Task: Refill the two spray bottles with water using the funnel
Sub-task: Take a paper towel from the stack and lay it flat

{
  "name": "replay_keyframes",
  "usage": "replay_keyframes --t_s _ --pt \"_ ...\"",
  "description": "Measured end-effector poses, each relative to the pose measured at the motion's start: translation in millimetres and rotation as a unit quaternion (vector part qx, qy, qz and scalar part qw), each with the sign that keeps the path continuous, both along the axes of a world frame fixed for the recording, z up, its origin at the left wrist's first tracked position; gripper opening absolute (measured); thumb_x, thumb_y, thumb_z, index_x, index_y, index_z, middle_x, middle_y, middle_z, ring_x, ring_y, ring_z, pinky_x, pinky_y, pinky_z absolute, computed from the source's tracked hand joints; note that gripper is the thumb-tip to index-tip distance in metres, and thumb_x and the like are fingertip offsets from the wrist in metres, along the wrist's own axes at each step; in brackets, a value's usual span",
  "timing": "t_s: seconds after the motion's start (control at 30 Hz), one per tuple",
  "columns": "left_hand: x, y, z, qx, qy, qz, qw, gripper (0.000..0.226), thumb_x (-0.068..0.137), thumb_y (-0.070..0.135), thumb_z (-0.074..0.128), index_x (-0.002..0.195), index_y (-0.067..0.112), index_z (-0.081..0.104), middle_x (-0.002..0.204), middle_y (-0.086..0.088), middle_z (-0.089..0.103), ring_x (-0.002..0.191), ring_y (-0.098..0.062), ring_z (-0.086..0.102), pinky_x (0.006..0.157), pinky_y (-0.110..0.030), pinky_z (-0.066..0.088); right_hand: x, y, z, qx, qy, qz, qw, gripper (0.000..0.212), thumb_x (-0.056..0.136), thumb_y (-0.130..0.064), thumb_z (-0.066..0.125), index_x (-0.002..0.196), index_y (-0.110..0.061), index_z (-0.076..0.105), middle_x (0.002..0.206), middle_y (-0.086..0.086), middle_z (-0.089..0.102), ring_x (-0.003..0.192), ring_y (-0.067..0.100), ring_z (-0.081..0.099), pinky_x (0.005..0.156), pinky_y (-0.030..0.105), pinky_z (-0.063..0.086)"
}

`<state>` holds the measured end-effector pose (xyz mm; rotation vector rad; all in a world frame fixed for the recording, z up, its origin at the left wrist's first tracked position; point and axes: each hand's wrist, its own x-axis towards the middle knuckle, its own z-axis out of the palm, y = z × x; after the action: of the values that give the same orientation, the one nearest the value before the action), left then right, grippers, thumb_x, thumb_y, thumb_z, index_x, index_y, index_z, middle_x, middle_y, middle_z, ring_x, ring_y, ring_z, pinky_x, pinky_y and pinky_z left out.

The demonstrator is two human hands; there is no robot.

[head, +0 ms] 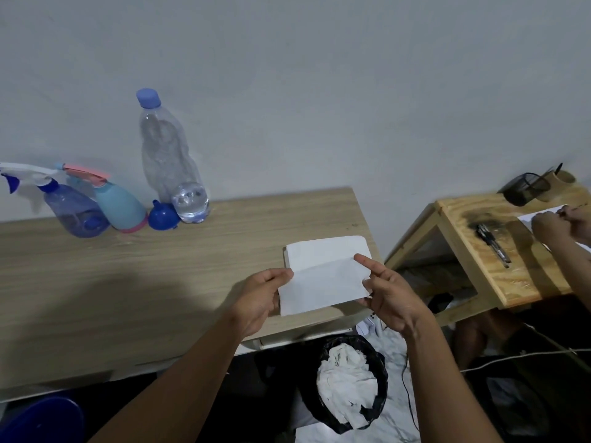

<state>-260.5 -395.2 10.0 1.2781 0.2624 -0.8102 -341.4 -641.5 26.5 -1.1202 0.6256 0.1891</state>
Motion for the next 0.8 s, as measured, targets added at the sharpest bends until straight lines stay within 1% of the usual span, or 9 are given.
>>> replay_keyframes --t_s 0.07,0.17,0.23,0.37,0.5,0.57,0.67,0.73,0.8 --pt "3.7 5.4 2.9 0.019 -0.021 0.032 0.999 0.02 0.092 0.008 0.065 0.112 0.005 0.065 0.105 -0.011 0.073 0.079 -0.022 0.07 0.06 -0.033 0.057 4.0 6.1 2.1 -0.008 -0.017 0.012 1.0 0.045 0.093 0.009 0.053 0.128 -0.017 0.063 0.077 0.0 0.067 0.081 0.017 0.063 0.08 0.038 0.056" --pt "10.1 23.8 6.0 0.021 -0.044 0.041 0.998 0.036 0.089 -0.003 0.065 0.123 0.01 0.063 0.109 -0.007 0.073 0.095 -0.023 0.07 0.084 -0.04 0.058 13.2 23.5 2.3 -0.063 -0.028 -0.022 0.997 0.027 0.092 -0.005 0.066 0.116 -0.017 0.072 0.117 0.013 0.072 0.107 0.028 0.067 0.098 0.049 0.05" --pt "12.8 42.0 11.2 0.017 -0.054 0.034 0.998 0.046 0.088 -0.005 0.065 0.128 0.016 0.059 0.114 -0.004 0.072 0.101 -0.022 0.069 0.087 -0.039 0.058 20.5 40.0 1.3 -0.104 -0.034 -0.025 0.994 0.022 0.09 -0.005 0.069 0.108 -0.017 0.076 0.122 0.018 0.069 0.112 0.034 0.066 0.104 0.051 0.049" --pt "17.6 88.4 18.6 0.034 -0.101 -0.005 0.994 0.062 0.087 -0.007 0.066 0.139 0.022 0.05 0.124 0.002 0.067 0.111 -0.018 0.066 0.095 -0.038 0.054 34.7 79.9 8.9 -0.086 -0.034 0.009 0.996 0.038 0.09 0.01 0.057 0.117 -0.013 0.071 0.105 0.012 0.074 0.092 0.026 0.069 0.082 0.04 0.057" --pt "23.4 147.9 18.6 0.081 -0.14 -0.035 0.986 0.075 0.084 -0.004 0.071 0.146 0.026 0.042 0.139 0.003 0.056 0.125 -0.016 0.056 0.108 -0.043 0.044 49.7 137.2 15.2 -0.103 -0.034 0.036 0.993 0.02 0.093 -0.014 0.067 0.112 -0.009 0.073 0.1 0.01 0.075 0.088 0.024 0.069 0.077 0.036 0.055" --pt "24.0 183.9 16.6 0.098 -0.144 -0.052 0.983 0.079 0.082 -0.005 0.072 0.148 0.025 0.039 0.143 0.005 0.052 0.126 -0.013 0.054 0.109 -0.039 0.044 56.9 170.1 6.8 -0.153 -0.028 0.04 0.987 0.018 0.093 -0.01 0.067 0.11 -0.007 0.072 0.098 0.009 0.076 0.086 0.025 0.068 0.078 0.04 0.053" --pt "24.3 239.3 12.5 0.129 -0.145 -0.074 0.978 0.086 0.081 -0.003 0.074 0.151 0.025 0.034 0.144 0.011 0.048 0.128 -0.005 0.05 0.106 -0.027 0.043 64.3 222.3 -3.7 -0.165 -0.019 0.079 0.983 0.035 0.087 0.002 0.063 0.113 -0.019 0.073 0.106 0.012 0.076 0.086 0.03 0.069 0.084 0.046 0.055" --pt "25.1 278.0 10.4 0.138 -0.144 -0.074 0.977 0.087 0.08 -0.005 0.074 0.151 0.023 0.032 0.145 0.014 0.04 0.131 0.0 0.042 0.097 -0.014 0.041 70.9 259.8 -11.0 -0.166 -0.01 0.126 0.978 0.044 0.079 -0.007 0.067 0.117 -0.029 0.072 0.109 0.027 0.071 0.085 0.037 0.064 0.092 0.057 0.052" --pt "28.5 315.0 6.6 0.145 -0.147 -0.065 0.976 0.086 0.08 -0.009 0.072 0.151 0.019 0.032 0.144 0.015 0.039 0.124 0.003 0.044 0.083 -0.004 0.043 81.4 295.0 -19.0 -0.169 -0.009 0.165 0.972 0.05 0.075 -0.013 0.07 0.12 -0.036 0.069 0.116 0.034 0.063 0.085 0.035 0.061 0.091 0.058 0.052"
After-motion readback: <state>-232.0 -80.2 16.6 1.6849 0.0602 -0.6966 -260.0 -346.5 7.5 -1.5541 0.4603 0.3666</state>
